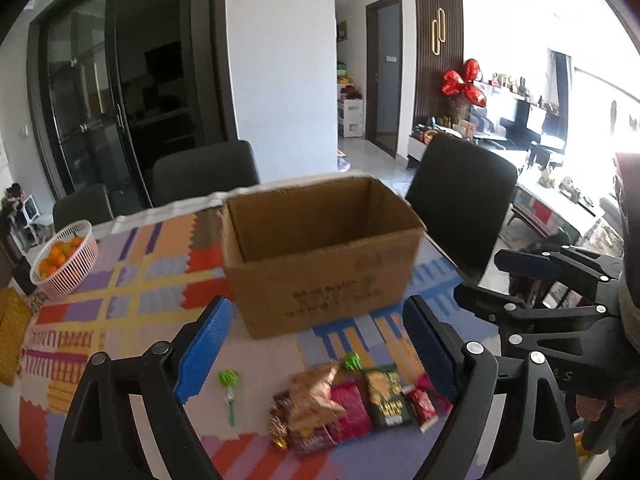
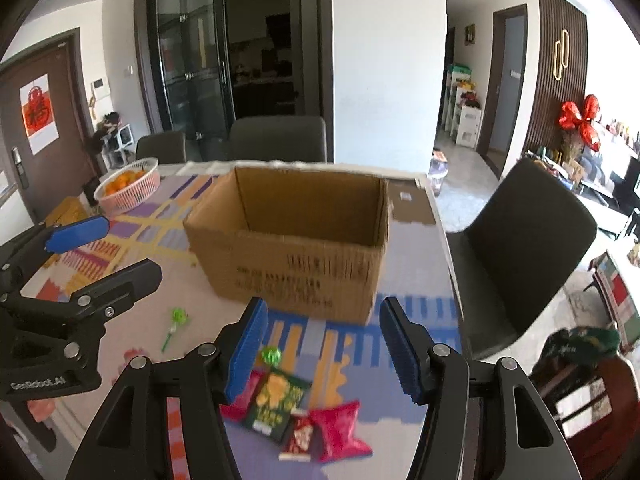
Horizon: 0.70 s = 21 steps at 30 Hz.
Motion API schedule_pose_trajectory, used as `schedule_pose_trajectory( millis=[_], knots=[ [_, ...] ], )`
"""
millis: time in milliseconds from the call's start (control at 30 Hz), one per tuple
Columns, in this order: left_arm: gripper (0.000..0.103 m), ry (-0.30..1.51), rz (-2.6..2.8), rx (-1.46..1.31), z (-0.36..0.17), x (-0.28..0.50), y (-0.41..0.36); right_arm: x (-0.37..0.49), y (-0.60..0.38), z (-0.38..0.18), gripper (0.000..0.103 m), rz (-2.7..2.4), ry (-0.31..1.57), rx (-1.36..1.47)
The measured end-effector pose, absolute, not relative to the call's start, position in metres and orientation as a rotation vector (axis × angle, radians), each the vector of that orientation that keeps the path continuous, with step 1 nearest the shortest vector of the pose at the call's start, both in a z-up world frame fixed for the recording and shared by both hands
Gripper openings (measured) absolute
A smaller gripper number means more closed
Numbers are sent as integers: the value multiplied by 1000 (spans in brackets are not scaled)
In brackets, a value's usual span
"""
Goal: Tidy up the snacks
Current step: 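Move both grippers back toward the remaining snacks on the mat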
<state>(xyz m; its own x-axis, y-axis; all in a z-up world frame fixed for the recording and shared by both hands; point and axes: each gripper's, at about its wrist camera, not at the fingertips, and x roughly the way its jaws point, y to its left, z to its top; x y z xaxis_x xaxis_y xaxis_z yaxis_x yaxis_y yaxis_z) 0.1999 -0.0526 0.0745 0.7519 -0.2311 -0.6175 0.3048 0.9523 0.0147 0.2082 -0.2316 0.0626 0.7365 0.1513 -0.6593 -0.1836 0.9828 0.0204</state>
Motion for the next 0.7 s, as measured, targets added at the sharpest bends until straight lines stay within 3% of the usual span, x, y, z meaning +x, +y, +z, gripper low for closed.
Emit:
schedule_pose_trajectory(
  millis=[700],
  knots=[
    [85, 813, -380, 265, -20, 163, -93, 167, -251, -46, 59, 176, 953, -36]
  ],
)
